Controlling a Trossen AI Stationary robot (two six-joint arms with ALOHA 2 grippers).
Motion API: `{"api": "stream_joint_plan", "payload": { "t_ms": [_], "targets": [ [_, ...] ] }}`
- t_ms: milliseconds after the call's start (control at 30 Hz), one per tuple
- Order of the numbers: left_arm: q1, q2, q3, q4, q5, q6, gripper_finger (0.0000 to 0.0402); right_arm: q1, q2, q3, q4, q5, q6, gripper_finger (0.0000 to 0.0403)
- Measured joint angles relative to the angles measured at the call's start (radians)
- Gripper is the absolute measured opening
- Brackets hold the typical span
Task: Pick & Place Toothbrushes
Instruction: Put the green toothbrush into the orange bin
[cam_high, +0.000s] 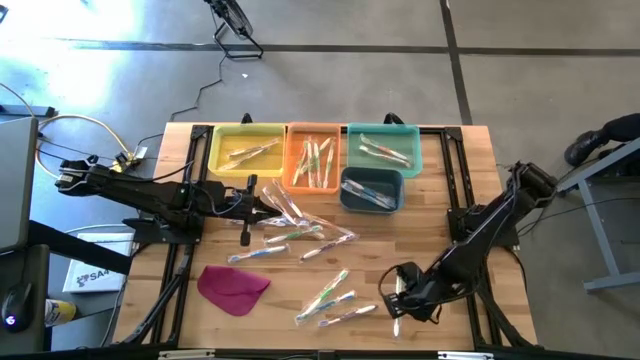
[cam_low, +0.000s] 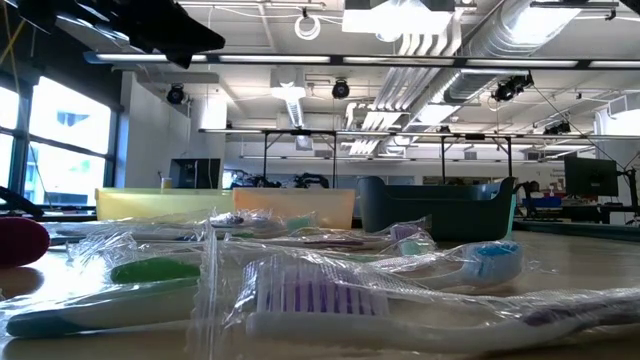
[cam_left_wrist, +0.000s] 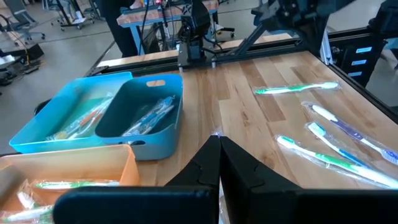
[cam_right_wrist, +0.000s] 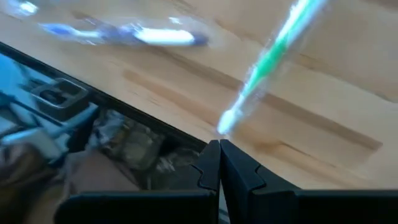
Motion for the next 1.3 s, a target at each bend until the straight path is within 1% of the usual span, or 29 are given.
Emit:
{"api": "stream_joint_plan", "payload": {
  "t_ms": [67, 233, 400, 567, 767, 833, 900, 1300],
  "targets": [
    [0.000, 0.000, 0.000, 0.000, 0.000, 0.000, 0.0000, 0.000, 0.020, 0.000, -0.001, -0.019, -0.001, 0.0002],
    [0.000, 0.000, 0.000, -0.001, 0.000, 0.000, 0.0000, 0.000, 0.059, 0.000, 0.003, -0.025, -0.002, 0.0002],
    [0.000, 0.000, 0.000, -0.001, 0.000, 0.000, 0.0000, -0.001, 0.088, 0.000, -0.006, -0.078, -0.003, 0.0014],
    [0.000, 0.004, 0.000, -0.002, 0.000, 0.000, 0.0000, -0.002, 0.101, 0.000, -0.012, -0.068, -0.004, 0.0055],
    [0.000, 0.004, 0.000, -0.002, 0.000, 0.000, 0.0000, -0.002, 0.102, 0.000, -0.036, 0.039, -0.005, 0.0123],
    [0.000, 0.004, 0.000, -0.001, 0.000, 0.000, 0.0000, -0.002, 0.102, 0.000, -0.039, 0.069, -0.004, 0.0139],
    [0.000, 0.004, 0.000, -0.002, 0.000, 0.000, 0.0000, -0.002, 0.105, 0.000, -0.039, 0.073, -0.005, 0.0149],
    [0.000, 0.004, 0.000, -0.002, 0.000, 0.000, 0.0000, 0.000, 0.193, 0.000, -0.031, 0.057, -0.004, 0.0156]
  ]
}}
